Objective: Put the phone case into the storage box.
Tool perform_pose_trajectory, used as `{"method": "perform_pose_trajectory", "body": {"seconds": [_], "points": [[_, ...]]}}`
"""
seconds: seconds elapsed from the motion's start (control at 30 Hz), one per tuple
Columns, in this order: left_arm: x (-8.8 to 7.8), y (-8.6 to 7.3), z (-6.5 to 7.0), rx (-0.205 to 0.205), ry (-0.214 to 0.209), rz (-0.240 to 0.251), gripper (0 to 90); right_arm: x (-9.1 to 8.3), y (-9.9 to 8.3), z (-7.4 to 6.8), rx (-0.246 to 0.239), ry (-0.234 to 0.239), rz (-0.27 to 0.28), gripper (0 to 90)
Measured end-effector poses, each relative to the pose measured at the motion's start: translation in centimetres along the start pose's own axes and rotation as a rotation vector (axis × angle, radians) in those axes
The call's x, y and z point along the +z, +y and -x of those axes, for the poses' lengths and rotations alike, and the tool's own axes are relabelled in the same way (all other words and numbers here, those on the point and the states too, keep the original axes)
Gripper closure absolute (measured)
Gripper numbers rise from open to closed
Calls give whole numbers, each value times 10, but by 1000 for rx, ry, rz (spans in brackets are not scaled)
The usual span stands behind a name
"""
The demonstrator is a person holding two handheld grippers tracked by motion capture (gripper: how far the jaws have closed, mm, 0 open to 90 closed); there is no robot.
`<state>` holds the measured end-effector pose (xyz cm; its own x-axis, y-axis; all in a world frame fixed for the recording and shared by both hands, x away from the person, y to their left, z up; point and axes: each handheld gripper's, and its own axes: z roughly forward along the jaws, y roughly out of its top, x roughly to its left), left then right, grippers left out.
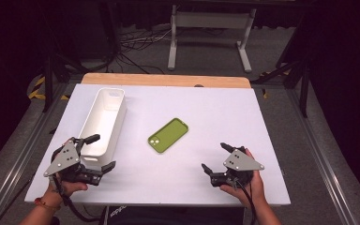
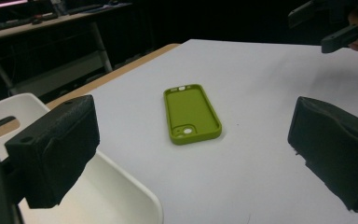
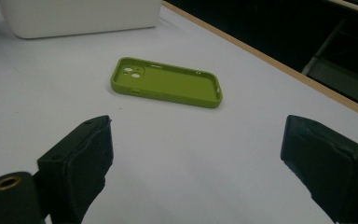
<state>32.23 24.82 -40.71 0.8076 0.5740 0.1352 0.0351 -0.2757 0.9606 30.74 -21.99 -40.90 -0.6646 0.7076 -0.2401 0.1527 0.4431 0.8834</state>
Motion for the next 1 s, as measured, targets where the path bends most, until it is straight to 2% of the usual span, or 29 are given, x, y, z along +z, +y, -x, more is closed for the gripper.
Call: {"method": "perform_pose_trajectory", "body": {"seconds": [0.1, 0.17, 0.2, 0.33, 0.4, 0.5, 0.6, 0.63, 0.73, 0.77, 0.87, 1.0], "points": [[3, -4, 3, -11, -14, -20, 24, 2, -2, 0, -7, 10, -13, 100], [4, -5, 5, -12, -7, -21, 26, 2, -1, 0, -7, 8, -17, 100], [5, -7, 7, -13, -26, -31, 29, 3, -1, 0, -3, 10, -17, 100], [6, -10, 13, 7, -24, -32, 37, 8, 0, 1, 1, 18, -26, 100], [8, -12, 15, 1, -35, -47, 37, 13, 1, 2, 1, 29, -40, 100], [8, -13, 16, 1, -25, -48, 37, 15, 2, 2, 5, 32, -40, 112], [7, -14, 15, -6, -26, -49, 43, 17, -1, 3, 21, 24, -44, 270], [7, -15, 16, -12, -30, -53, 43, 18, -2, 5, 36, 38, -49, 309], [8, -18, 16, -10, -35, -59, 43, 18, -3, 8, 58, 62, -48, 548], [8, -18, 16, -10, -35, -59, 43, 18, -3, 8, 58, 62, -48, 548], [9, -18, 16, -14, -41, -63, 43, 19, 6, 8, 35, 65, -52, 776], [9, -18, 17, -14, -32, -69, 41, 25, 22, 10, 21, 81, -56, 897]]}}
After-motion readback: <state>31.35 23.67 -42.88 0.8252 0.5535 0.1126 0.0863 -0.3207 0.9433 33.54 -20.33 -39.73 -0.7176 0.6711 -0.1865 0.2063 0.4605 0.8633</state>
